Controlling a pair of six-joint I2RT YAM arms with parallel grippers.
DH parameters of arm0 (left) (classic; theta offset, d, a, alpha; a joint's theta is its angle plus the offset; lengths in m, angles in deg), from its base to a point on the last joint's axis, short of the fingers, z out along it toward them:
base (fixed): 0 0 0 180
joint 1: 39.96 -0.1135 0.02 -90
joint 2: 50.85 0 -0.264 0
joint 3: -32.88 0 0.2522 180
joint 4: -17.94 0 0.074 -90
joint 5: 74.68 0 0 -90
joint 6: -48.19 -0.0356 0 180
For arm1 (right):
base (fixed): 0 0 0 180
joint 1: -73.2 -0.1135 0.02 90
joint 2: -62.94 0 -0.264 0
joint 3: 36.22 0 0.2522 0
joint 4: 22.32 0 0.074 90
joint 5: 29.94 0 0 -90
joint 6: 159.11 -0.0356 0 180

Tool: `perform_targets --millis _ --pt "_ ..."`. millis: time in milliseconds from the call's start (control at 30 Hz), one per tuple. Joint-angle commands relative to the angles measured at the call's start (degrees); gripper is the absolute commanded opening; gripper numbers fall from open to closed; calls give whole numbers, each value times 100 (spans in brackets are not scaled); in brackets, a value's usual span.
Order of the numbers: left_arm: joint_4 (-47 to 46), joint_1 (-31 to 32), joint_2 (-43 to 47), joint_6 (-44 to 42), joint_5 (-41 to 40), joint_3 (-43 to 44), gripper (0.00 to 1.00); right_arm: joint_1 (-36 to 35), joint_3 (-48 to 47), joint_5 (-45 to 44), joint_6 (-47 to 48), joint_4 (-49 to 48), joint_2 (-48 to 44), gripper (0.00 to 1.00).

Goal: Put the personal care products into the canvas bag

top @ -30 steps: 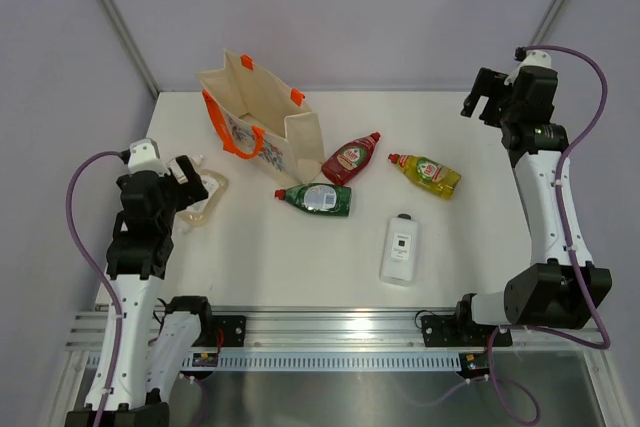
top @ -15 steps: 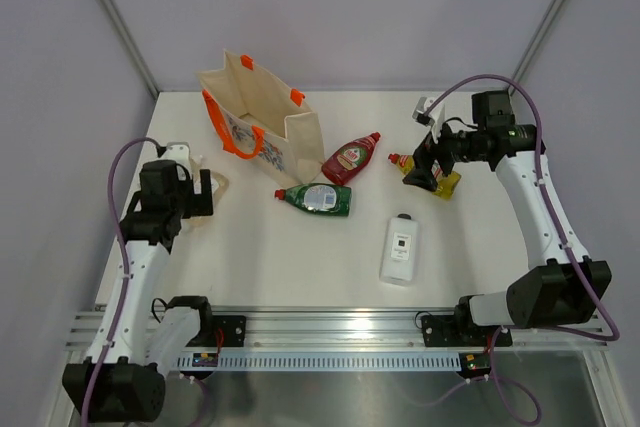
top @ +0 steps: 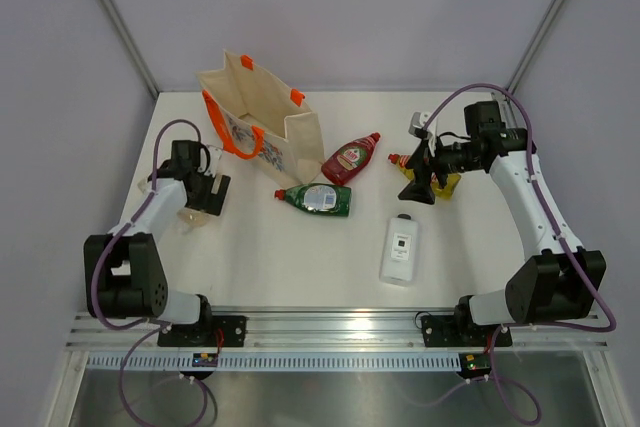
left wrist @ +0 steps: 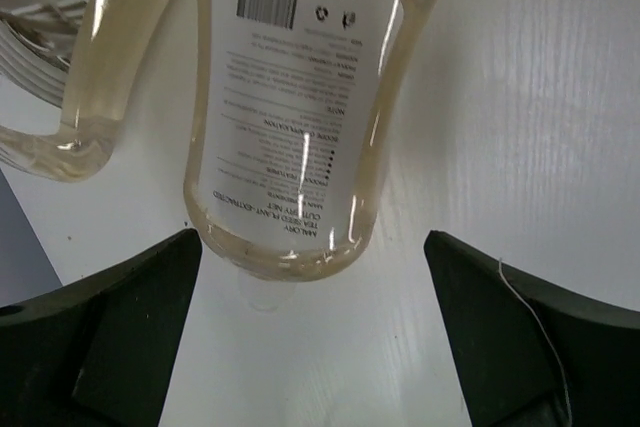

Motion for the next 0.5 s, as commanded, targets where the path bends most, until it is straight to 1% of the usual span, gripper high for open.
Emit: perform_targets --millis 0,67,233,333,400,467 --pt "-557 -138 -466 -370 316 645 99 40 81 226 178 -7 -86 100" --pt "-470 -173 -887 -396 369 900 99 32 125 226 169 -24 -130 100" --pt "-417 -304 -1433 -440 649 1207 99 93 152 217 81 -51 -200 99" --pt "-101 -314 -1846 -458 957 1489 98 128 117 209 29 -60 -200 100" --pt "32 -314 -1988 -458 1089 1533 98 155 64 200 2 -42 -200 100" --pt "-29 -322 -2093 -493 1090 1454 99 190 38 208 -42 -51 -209 99"
